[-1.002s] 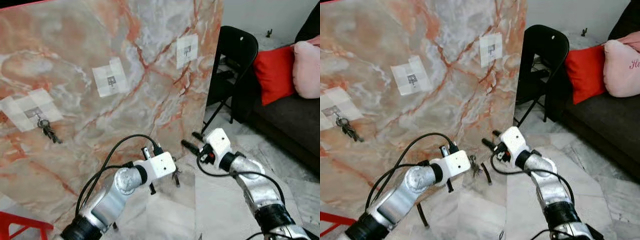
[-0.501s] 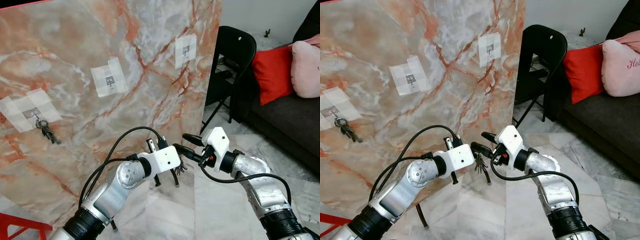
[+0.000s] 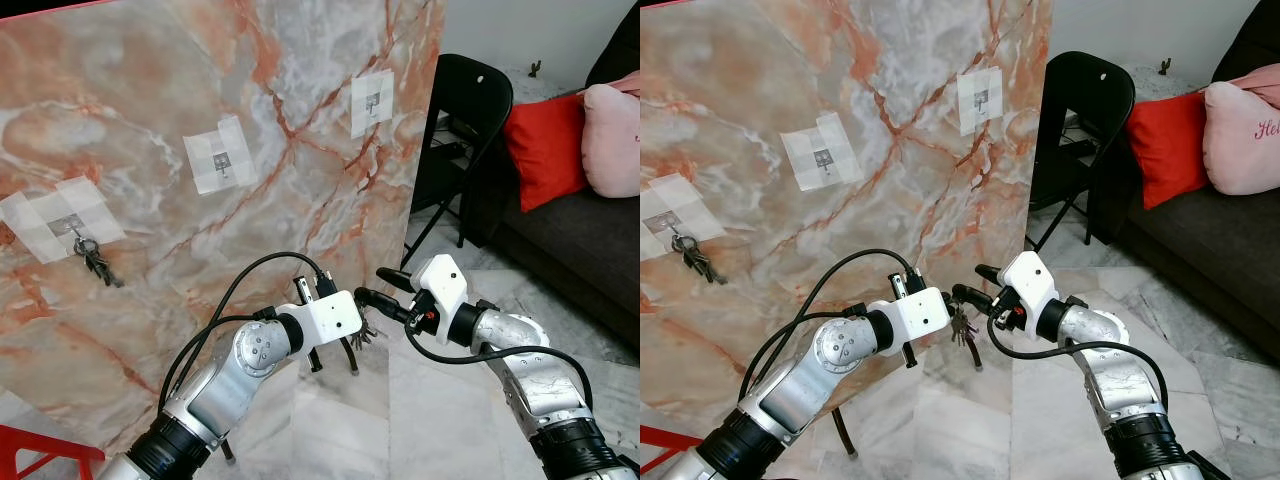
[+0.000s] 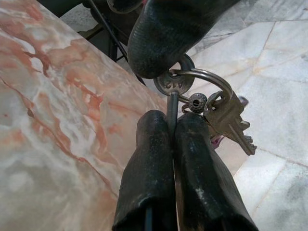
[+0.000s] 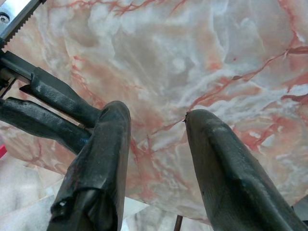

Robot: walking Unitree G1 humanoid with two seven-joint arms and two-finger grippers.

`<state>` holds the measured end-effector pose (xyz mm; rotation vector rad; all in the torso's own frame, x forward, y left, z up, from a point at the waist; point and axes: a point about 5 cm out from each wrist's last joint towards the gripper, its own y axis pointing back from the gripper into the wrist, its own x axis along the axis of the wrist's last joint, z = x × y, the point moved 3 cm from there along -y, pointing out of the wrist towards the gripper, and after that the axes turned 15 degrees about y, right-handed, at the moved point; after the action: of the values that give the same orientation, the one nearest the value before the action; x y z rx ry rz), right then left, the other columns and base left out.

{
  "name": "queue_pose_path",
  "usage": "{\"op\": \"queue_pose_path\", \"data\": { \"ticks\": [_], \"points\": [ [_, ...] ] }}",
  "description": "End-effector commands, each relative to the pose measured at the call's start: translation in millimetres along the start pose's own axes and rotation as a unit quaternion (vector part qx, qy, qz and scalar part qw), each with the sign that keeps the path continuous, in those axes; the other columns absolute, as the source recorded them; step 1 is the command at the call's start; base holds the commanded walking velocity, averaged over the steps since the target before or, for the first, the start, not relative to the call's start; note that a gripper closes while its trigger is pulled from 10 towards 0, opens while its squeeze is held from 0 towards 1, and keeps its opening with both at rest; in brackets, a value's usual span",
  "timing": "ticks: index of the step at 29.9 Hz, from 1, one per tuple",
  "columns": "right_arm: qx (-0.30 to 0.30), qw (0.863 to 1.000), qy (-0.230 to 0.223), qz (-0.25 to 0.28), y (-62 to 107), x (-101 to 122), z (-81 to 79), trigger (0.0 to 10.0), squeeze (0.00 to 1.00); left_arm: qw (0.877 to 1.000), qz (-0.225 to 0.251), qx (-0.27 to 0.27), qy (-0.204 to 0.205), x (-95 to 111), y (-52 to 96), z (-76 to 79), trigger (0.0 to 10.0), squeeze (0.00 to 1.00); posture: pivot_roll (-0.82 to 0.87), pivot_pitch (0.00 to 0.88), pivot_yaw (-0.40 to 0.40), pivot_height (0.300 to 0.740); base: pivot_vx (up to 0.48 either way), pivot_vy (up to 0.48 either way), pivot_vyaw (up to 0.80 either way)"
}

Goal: Hang keys on a hook

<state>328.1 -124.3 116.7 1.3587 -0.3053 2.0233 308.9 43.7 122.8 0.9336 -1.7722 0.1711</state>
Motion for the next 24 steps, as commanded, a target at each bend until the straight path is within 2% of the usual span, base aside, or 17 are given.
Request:
{"op": "queue_pose_path", "data": {
  "ticks": [1, 9, 24],
  "points": [
    [-0.002, 1.000, -0.005, -0.021, 5.0, -11, -1.2, 10.0, 0.00, 0.999, 0.029, 0.015, -0.018, 17, 1.6, -11.0, 10.0, 0.00, 0.04, 0.000, -0.027, 0.722, 0.000, 0.000, 0.00],
    [-0.010, 0.999, -0.007, -0.030, 8.2, -15, 1.8, 10.0, 0.00, 0.999, 0.039, 0.021, -0.019, 22, 1.8, -13.7, 10.0, 0.00, 0.04, 0.000, -0.030, 0.722, 0.000, 0.000, 0.00],
    [-0.036, 0.996, -0.025, -0.071, 20.8, -40, 5.5, 10.0, 0.00, 0.997, 0.061, 0.039, -0.017, 31, 2.2, -20.8, 10.0, 0.00, 0.04, 0.000, -0.032, 0.722, 0.000, 0.000, 0.00]
  ]
}}
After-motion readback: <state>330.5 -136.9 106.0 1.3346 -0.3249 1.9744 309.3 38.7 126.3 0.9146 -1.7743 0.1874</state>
